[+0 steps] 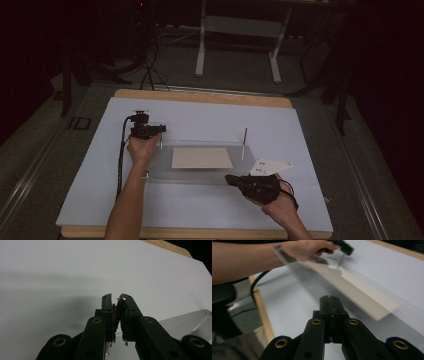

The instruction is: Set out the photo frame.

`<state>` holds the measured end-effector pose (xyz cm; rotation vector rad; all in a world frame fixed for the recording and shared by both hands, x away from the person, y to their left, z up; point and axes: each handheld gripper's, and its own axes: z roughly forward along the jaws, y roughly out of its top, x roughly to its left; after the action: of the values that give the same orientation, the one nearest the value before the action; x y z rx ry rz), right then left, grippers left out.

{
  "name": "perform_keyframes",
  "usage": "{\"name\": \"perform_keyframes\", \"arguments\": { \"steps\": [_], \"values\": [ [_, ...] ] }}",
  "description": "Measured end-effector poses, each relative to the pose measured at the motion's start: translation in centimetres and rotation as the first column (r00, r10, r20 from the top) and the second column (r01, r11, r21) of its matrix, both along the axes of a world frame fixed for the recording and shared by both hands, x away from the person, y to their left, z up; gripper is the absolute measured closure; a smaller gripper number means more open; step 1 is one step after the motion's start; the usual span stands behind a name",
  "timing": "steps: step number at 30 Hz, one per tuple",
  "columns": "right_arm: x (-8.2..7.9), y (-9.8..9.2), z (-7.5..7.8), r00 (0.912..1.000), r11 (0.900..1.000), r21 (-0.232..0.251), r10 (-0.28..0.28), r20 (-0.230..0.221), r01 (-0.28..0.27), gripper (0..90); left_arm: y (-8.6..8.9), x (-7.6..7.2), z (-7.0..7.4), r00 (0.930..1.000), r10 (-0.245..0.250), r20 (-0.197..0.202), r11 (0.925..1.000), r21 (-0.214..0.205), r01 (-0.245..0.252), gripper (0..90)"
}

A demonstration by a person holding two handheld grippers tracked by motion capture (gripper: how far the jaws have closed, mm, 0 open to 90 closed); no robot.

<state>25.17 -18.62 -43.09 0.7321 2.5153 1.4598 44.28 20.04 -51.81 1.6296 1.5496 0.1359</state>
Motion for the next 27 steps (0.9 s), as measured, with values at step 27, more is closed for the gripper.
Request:
{"name": "perform_keyframes", "arguments": {
  "steps": [27],
  "values": [
    [-0.6, 2.0, -3.0, 0.9857, 0.9894, -0.011, -0.143, 0.089, 0.145, 90.0, 0.5, 0.1, -0.3, 0.9996, -0.029, 0.004, 0.9984, -0.048, 0.029, 80.5]
  ]
}}
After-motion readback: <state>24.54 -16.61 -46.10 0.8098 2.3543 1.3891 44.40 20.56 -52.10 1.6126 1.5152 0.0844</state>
